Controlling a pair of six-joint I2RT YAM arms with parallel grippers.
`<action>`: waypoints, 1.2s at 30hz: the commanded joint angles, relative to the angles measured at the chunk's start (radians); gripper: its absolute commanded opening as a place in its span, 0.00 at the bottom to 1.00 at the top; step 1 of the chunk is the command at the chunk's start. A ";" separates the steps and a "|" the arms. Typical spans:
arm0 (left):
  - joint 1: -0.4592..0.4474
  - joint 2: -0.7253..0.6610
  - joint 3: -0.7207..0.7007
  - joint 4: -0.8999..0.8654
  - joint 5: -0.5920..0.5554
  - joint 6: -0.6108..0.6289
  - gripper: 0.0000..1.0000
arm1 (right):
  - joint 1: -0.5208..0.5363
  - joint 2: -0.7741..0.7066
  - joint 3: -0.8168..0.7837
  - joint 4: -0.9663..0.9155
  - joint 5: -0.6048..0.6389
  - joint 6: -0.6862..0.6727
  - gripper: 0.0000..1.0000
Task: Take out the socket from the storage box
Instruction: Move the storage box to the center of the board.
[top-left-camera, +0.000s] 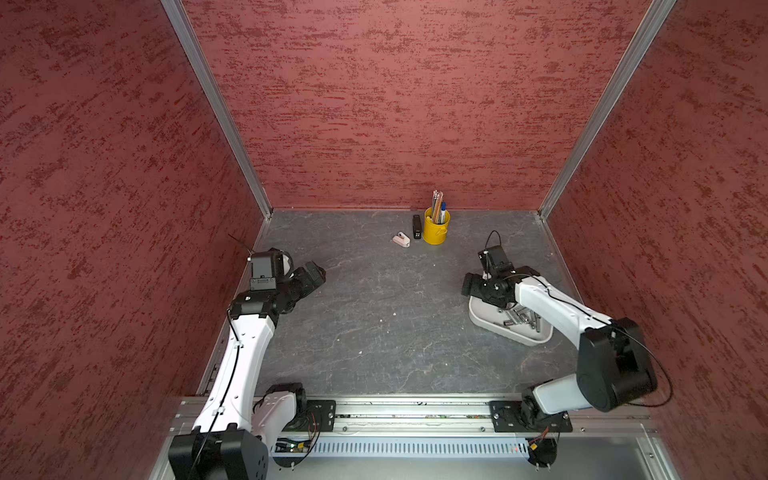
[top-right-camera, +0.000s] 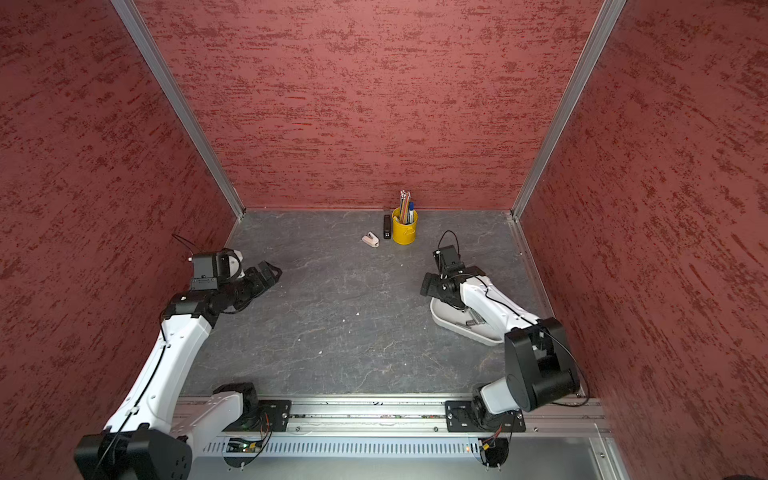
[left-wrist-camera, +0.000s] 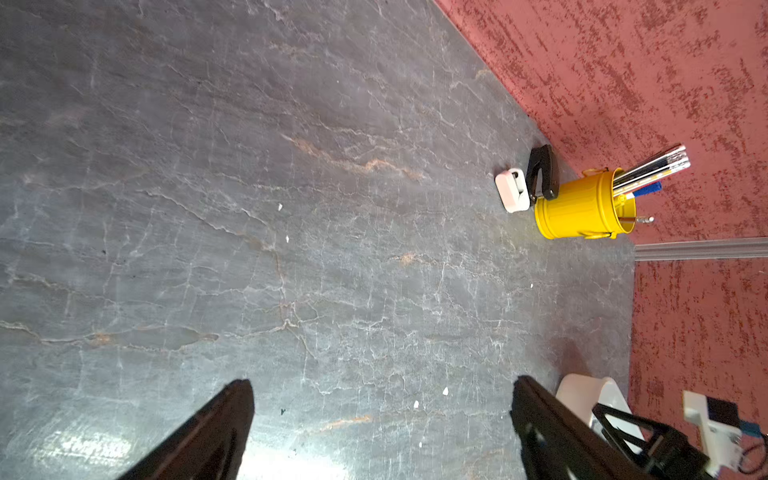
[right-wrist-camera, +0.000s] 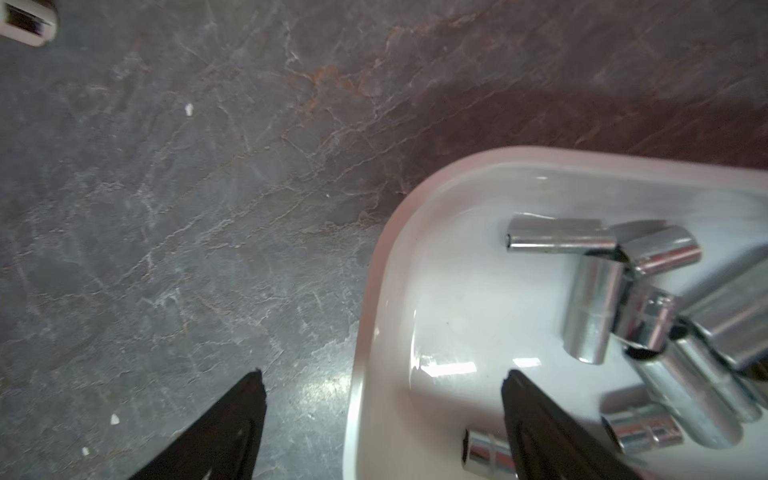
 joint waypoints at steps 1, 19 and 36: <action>0.007 -0.007 0.014 -0.034 0.070 0.018 1.00 | 0.018 0.056 0.054 0.020 0.007 0.008 0.90; 0.008 0.003 -0.009 -0.016 0.071 0.003 0.95 | 0.193 0.293 0.297 0.000 0.012 0.031 0.88; 0.006 0.021 -0.015 -0.020 0.090 0.022 0.97 | 0.399 0.613 0.785 -0.143 0.006 0.028 0.88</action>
